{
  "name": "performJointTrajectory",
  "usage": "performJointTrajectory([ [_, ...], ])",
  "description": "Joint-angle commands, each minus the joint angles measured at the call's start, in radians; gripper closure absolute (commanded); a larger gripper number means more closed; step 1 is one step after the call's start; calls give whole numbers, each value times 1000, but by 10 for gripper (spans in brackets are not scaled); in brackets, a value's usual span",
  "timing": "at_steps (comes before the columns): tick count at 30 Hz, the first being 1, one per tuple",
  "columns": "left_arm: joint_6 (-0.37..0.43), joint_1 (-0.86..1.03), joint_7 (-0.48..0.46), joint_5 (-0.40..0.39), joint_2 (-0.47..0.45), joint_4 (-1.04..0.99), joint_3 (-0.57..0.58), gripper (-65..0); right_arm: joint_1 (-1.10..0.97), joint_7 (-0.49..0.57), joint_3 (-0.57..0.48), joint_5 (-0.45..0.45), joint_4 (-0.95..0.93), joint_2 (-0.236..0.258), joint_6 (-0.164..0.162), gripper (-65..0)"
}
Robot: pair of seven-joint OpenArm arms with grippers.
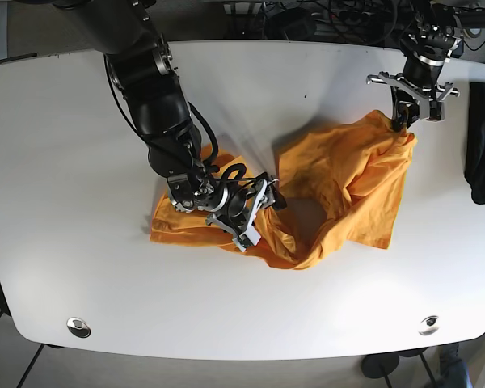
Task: Fold the T-shirt properly
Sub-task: 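Lift the orange shirt with both grippers and shake it out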
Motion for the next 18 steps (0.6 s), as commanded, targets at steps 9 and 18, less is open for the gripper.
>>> performJointTrajectory([
  [9, 0, -169, 140, -130, -12, 87, -52, 0, -3, -81, 223, 9, 267, 67, 4, -21],
  [18, 2, -616, 542, -204, -15, 58, 8, 0, 112, -414, 421, 18, 721, 230, 10, -21],
])
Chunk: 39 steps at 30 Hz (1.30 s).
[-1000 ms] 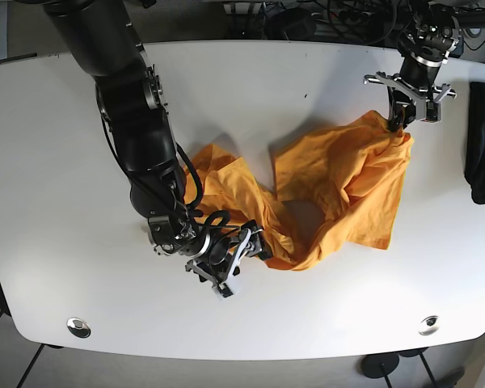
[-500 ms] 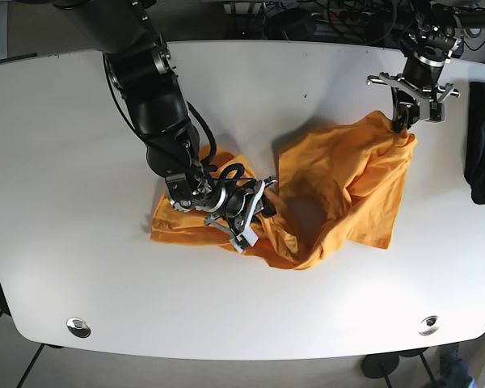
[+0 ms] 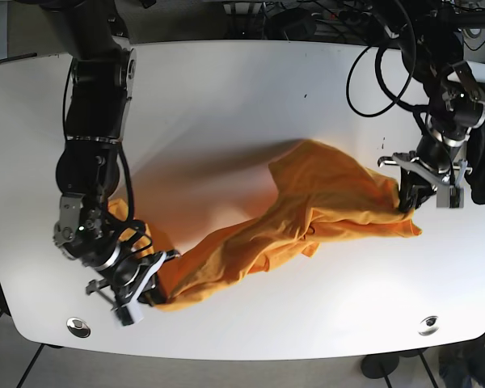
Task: Fold the T-shirt properly
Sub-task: 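Lift the orange shirt with both grippers and shake it out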
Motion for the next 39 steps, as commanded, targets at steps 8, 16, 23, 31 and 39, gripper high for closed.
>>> performJointTrajectory([
  [8, 2, -434, 36, -25, -38, -166, 101, 0, 280, -81, 46, 15, 164, 127, 3, -21],
  [16, -1, -766, 50, -25, -37, -330, 273, -38, 455, -143, 47, 15, 182, 176, 5, -21],
  [23, -87, -800, 58, -25, 43, -416, 345, -42, 246, -193, 43, 17, 389, 56, 62, -21],
  [31, -88, -451, 58, -26, -83, -233, 342, -132, -197, -200, 40, 17, 500, -137, 63, -21],
  [39, -90, -154, 53, -28, -158, -107, 153, -261, -596, -199, -68, 155, 495, -194, 82, -21],
])
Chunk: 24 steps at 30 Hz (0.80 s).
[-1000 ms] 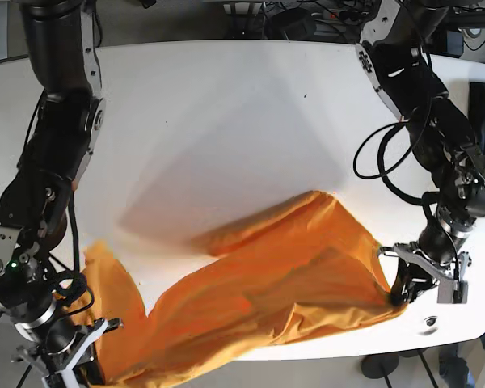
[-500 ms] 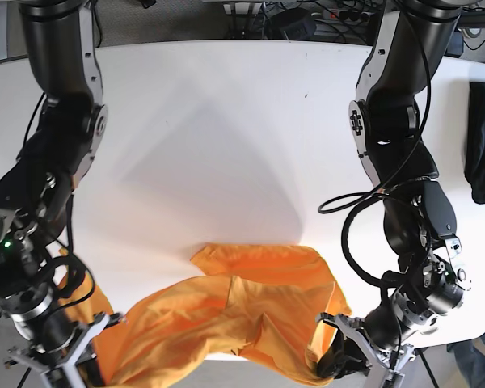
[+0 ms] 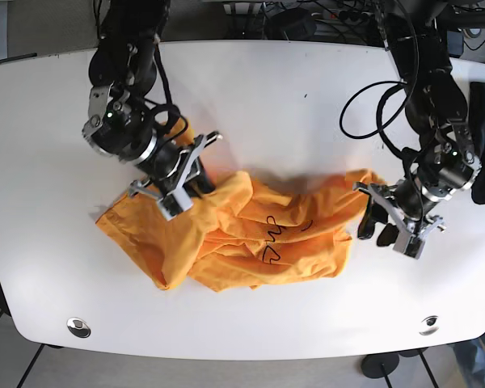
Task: Fold the T-shirt properly
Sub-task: 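Lift the orange shirt with both grippers and shake it out, then regrasp the orange shirt's hem with both grippers and pull it apart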
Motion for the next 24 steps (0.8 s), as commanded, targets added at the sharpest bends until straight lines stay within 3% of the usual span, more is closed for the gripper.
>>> performJointTrajectory([
  [1, -1, 24, -24, -16, -15, 37, -79, -286, -51, 29, -10, 32, 19, -1, 2, -22],
  [5, -1, 120, -24, -16, -15, 75, -160, -388, -172, 29, -24, 35, 18, 34, 11, -24],
  [8, -1, 185, -28, -16, -9, 80, -158, -388, -208, 29, -182, 35, 18, 105, 8, -44],
  [10, -1, 195, -28, -18, 11, 81, -125, -389, -205, 33, -254, 35, 18, 128, 2, -159],
  [11, 1, 198, -28, -18, 28, 83, -86, -389, -200, 33, -255, 35, 18, 126, 2, -277],
  [12, 4, 198, -28, -15, 40, 87, -63, -389, -188, 34, -255, 35, 18, 125, 2, -352],
  [14, 5, 198, -29, -10, 74, 91, -11, -389, -145, 34, -255, 35, 18, 125, 2, -461],
  [18, 7, 198, -55, -8, 143, 89, 84, -389, -56, 36, -163, 35, 18, 117, 8, -442],
  [21, 7, 198, -103, -7, 172, 87, 202, -386, 30, 34, -2, 35, 16, 108, 11, -425],
  [24, 35, 198, -110, 78, 201, 86, 339, -385, 110, 33, 84, 35, 6, 112, 11, -428],
])
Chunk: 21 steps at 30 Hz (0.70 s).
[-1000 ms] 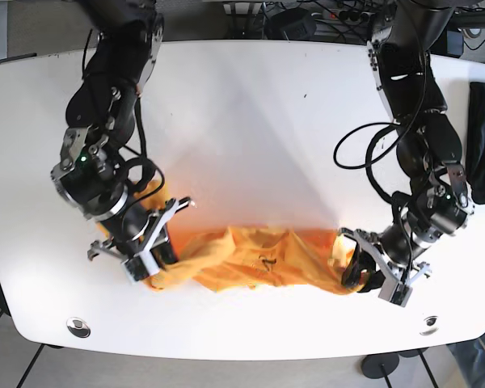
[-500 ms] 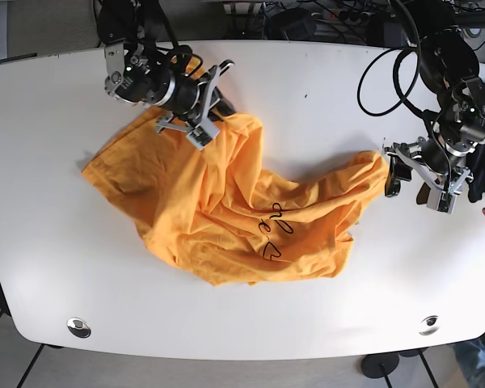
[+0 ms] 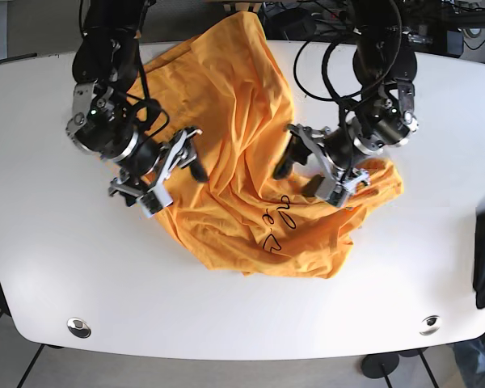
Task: Fold the T-shirt properly
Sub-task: 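Regrasp the orange shirt's hem with both grippers and pull it apart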
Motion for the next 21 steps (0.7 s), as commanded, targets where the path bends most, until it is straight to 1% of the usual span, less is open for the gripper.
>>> performJointTrajectory([
  [1, 35, -9, -28, 72, 27, 17, 76, -385, 54, 25, 19, 28, -2, 2, 5, -430],
  [3, 46, 20, -40, 176, 40, 17, 173, -385, 82, 24, 44, 28, -9, 27, 5, -428],
  [4, 52, 40, -86, 251, 47, 17, 243, -385, 93, 24, 45, 28, -9, 31, 5, -426],
  [5, 52, 70, -123, 306, 47, 17, 274, -385, 94, 24, 45, 28, -11, 33, 5, -428],
  [6, 58, 102, -164, 369, 53, 17, 283, -385, 99, 24, 45, 28, -11, 31, 5, -430],
  [8, 109, 155, -222, 477, 76, 9, 286, -386, 108, 24, 45, 28, -11, 28, 5, -426],
  [10, 156, 189, -269, 540, 86, -36, 285, -388, 108, 24, 45, 28, -11, 28, 5, -425],
  [11, 182, 203, -304, 544, 82, -74, 282, -388, 108, 24, 45, 28, -11, 28, 5, -425],
  [12, 192, 215, -327, 543, 71, -100, 280, -386, 108, 24, 45, 28, -11, 27, 5, -425],
  [15, 195, 246, -414, 543, 57, -177, 282, -386, 108, 24, 44, 28, -11, 25, 5, -425],
  [18, 193, 252, -419, 540, 33, -221, 280, -376, 111, 24, 44, 28, -11, 25, 5, -425],
  [19, 193, 252, -419, 529, 22, -227, 279, -331, 113, 24, 45, 28, -11, 25, 3, -425],
  [20, 193, 252, -419, 514, 2, -232, 272, -243, 114, 24, 45, 28, -11, 25, 3, -425],
  [21, 193, 252, -417, 494, -16, -234, 249, -126, 125, 24, 45, 28, -11, 25, 2, -425],
])
